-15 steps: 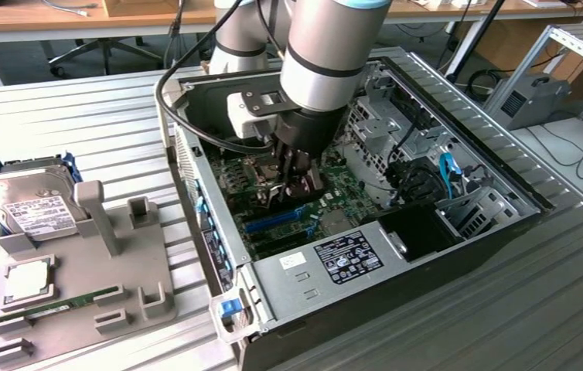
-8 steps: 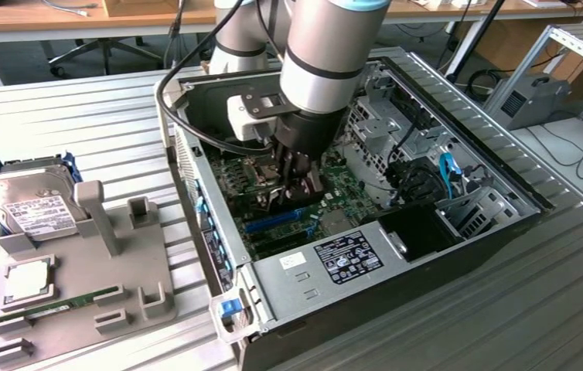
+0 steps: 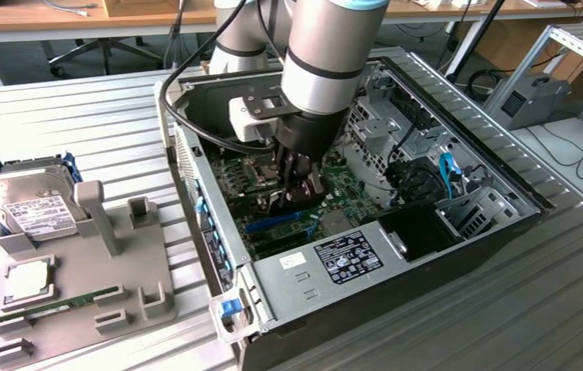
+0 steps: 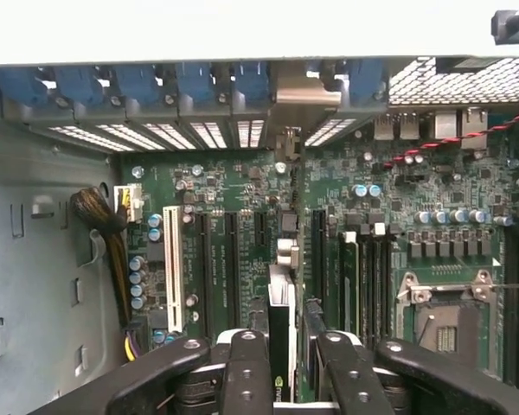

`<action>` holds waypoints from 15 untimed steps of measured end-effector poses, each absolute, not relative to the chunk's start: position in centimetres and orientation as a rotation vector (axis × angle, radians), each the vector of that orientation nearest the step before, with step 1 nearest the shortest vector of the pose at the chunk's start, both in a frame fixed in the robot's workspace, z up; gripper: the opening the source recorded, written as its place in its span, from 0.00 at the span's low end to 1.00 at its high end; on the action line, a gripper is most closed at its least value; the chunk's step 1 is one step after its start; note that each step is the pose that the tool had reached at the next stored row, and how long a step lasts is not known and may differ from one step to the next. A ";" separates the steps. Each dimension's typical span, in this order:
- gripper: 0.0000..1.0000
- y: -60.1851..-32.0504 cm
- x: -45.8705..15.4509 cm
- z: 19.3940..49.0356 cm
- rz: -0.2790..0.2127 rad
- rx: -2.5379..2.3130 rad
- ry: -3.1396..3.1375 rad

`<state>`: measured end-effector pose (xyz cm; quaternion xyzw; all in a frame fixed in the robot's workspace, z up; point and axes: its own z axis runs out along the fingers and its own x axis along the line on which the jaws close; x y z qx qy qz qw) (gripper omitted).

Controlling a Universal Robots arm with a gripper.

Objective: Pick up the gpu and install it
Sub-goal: 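Insert the gpu into the slot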

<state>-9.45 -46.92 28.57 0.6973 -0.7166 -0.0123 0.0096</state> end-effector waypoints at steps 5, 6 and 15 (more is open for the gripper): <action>0.26 -46.8 -9.4 28.2 -0.030 2.160 -2.243; 0.26 -46.7 -9.4 28.1 -0.030 2.158 -2.245; 0.26 -46.3 -9.4 27.5 -0.030 2.157 -2.247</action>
